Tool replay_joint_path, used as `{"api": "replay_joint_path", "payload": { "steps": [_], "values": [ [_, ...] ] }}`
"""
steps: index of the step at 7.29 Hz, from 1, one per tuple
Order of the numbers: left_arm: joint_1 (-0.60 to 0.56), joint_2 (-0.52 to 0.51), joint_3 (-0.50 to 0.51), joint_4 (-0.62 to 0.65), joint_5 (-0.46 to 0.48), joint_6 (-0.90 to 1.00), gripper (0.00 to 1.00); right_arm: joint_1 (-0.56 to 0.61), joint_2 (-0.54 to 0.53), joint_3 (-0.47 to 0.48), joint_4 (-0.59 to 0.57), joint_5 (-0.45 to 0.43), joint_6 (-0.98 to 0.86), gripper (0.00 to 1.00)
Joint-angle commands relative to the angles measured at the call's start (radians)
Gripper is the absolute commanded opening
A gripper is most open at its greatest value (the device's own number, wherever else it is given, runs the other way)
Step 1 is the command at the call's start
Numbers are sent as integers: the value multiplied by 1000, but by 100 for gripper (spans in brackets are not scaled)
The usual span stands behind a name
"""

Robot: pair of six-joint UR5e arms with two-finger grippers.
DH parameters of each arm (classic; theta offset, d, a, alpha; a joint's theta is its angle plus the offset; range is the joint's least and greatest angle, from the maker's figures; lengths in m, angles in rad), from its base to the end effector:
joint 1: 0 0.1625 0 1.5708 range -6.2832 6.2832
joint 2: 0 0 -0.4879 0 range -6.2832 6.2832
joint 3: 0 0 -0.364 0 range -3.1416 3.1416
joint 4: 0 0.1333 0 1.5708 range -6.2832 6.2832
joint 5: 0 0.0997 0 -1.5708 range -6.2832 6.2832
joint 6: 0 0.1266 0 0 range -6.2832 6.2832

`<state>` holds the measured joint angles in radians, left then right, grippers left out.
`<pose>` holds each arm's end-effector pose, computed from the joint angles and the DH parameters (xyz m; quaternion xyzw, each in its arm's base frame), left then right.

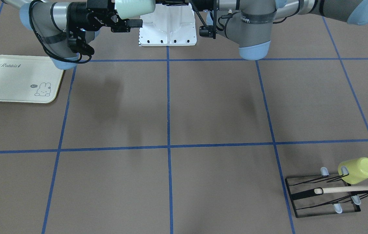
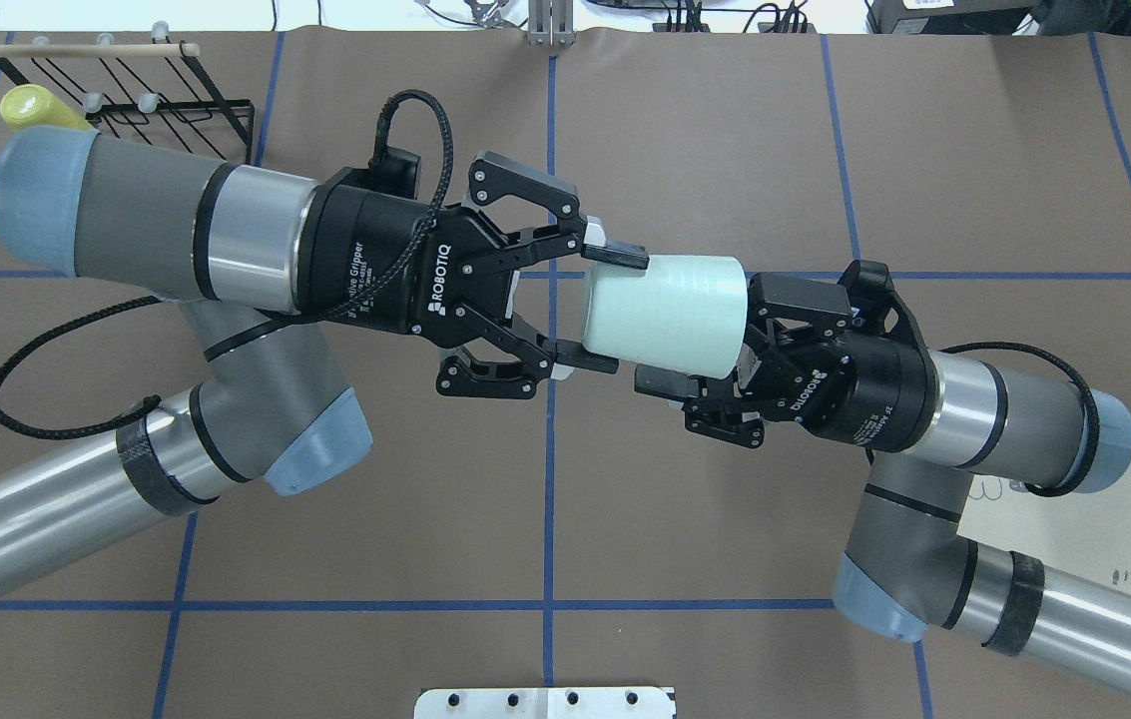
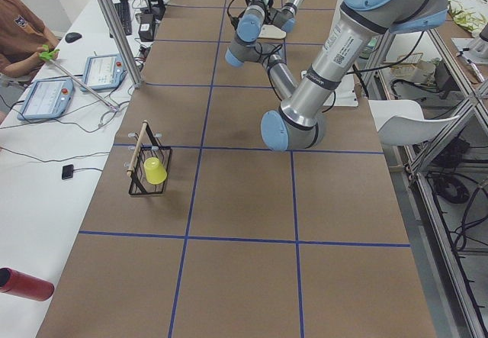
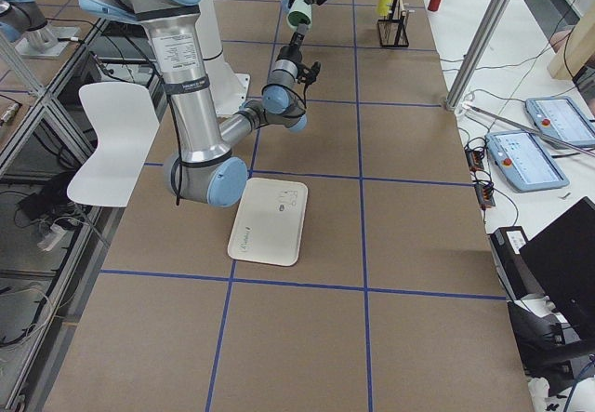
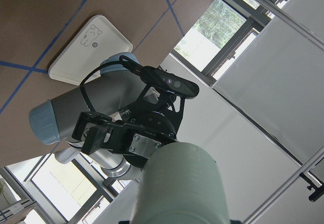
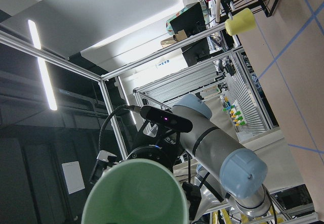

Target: Left arm grabs green cup and hands to right arm on tray

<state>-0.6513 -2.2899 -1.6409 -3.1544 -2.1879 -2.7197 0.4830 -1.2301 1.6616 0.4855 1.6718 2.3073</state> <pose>0.4232 -0.3981 0.1277 -0.3279 0.8280 -0.1049 0.4426 -0.3790 -0.3348 0.3095 -0.1356 -0.9362 0.1445 0.2903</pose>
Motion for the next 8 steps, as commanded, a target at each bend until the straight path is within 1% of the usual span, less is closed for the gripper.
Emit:
{"api": "replay_joint_path", "payload": {
  "steps": [1, 2, 3, 5, 8],
  "values": [
    [-1, 1, 4, -1, 2, 6, 0, -1, -3, 3, 16, 0, 0, 38],
    [-1, 3, 4, 1, 2, 8, 38, -1, -6, 3, 16, 2, -2, 0],
    [-2, 3, 1, 2, 3, 8, 99, -1, -9, 3, 18, 5, -5, 0],
    [-5, 3, 0, 7, 5, 9, 100, -1, -11, 4, 18, 3, -6, 0],
    [-77, 12, -17, 8, -10, 9, 100, 6, -16, 12, 25, 0, -2, 0]
  ]
}}
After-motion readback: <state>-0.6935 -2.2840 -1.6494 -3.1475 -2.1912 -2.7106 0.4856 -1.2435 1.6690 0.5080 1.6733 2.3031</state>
